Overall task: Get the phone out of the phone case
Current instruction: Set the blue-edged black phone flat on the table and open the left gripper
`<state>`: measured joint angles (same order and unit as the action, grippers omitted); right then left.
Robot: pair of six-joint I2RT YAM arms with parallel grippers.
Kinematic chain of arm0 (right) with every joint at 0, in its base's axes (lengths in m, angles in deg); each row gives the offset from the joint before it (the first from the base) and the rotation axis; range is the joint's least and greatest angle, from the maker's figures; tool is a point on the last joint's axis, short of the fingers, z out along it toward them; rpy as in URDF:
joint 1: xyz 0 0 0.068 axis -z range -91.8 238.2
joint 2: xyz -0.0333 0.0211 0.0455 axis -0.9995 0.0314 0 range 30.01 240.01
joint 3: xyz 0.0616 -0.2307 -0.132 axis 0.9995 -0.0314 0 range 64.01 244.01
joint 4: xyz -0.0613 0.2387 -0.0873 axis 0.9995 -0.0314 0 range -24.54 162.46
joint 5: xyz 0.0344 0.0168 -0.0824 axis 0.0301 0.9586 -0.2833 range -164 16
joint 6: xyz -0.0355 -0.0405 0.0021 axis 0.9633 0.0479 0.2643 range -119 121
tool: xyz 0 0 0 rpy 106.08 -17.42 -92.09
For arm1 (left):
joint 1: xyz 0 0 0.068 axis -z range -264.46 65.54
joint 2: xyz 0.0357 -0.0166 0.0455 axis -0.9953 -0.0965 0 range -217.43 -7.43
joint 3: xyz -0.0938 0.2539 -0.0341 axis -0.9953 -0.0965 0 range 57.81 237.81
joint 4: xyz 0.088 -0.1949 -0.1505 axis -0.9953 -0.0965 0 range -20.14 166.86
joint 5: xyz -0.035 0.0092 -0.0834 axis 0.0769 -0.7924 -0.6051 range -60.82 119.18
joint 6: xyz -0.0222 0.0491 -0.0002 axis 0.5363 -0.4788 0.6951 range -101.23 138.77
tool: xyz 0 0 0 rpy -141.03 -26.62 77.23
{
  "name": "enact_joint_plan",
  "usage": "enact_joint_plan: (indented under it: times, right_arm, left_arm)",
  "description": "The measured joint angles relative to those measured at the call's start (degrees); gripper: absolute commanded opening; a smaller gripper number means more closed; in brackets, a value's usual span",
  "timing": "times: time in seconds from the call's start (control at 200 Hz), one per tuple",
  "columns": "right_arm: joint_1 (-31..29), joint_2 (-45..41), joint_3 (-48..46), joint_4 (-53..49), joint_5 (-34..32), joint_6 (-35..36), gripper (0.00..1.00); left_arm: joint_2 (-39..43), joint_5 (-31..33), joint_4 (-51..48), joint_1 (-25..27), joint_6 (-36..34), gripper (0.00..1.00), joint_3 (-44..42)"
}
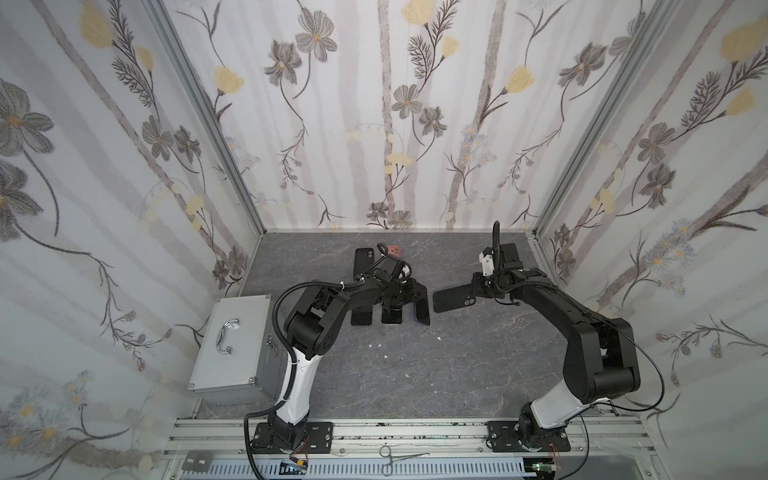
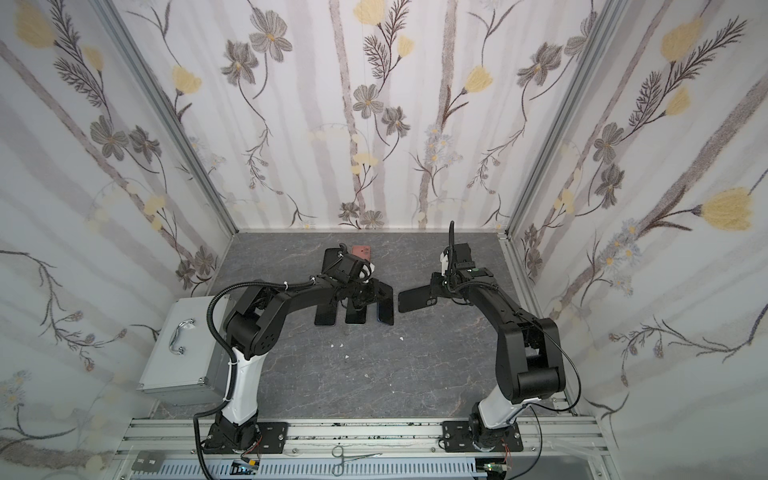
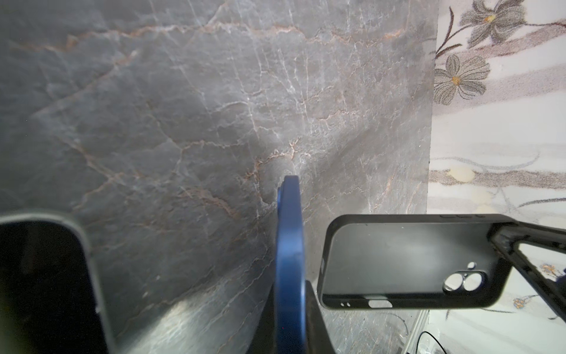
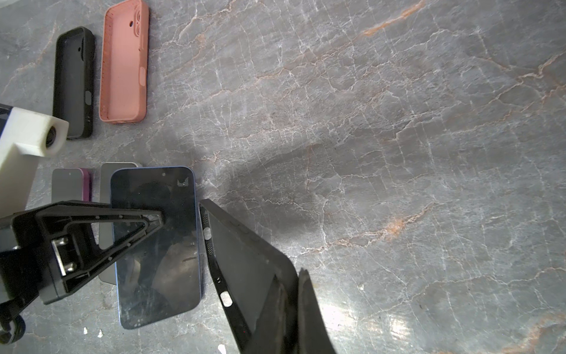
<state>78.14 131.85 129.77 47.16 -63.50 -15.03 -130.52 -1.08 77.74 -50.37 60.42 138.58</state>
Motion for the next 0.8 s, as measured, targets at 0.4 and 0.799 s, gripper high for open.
enact_joint_plan:
  times: [0.4, 0.799]
  right_arm:
    - [0.00, 4.70, 2.12, 0.28, -0.15, 0.04, 0.00]
    - [0.02, 5.57, 2.16, 0.33, -0.15, 0.04, 0.00]
  left_arm:
    - [-1.66, -1.46, 1.07, 0.00, 1.84, 0.17, 0.76]
    - [-1.79, -1.27, 1.01, 0.09, 1.81, 0.42, 0.98]
